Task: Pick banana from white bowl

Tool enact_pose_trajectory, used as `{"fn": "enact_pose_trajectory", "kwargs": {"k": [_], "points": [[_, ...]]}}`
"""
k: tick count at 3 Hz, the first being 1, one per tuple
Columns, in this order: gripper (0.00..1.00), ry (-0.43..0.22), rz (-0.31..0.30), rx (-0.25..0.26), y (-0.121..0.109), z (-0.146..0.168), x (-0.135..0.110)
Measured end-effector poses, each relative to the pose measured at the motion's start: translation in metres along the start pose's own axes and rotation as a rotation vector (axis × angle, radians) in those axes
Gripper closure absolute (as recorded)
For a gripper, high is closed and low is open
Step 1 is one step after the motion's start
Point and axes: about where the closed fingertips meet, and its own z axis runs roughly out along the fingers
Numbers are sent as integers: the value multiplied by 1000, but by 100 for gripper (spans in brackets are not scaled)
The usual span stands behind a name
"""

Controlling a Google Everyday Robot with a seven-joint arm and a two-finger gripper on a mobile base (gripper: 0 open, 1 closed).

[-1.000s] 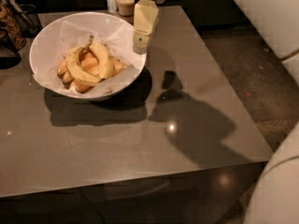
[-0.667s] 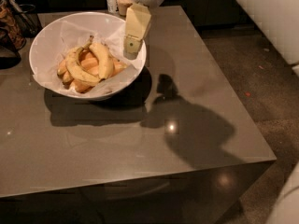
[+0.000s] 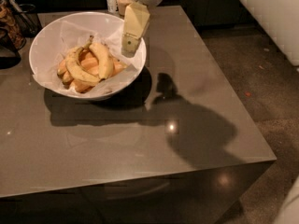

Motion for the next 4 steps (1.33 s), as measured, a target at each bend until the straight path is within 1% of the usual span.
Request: {"fn": "enact_pose_trajectory", "kwargs": {"k": [1,2,3,4], "points": [[0,17,-11,-44,18,10,-12],[0,71,-29,-49,34,26,-37],[0,44,-31,-44,32,25,-40],[0,28,2,-81,30,36,-51]]}}
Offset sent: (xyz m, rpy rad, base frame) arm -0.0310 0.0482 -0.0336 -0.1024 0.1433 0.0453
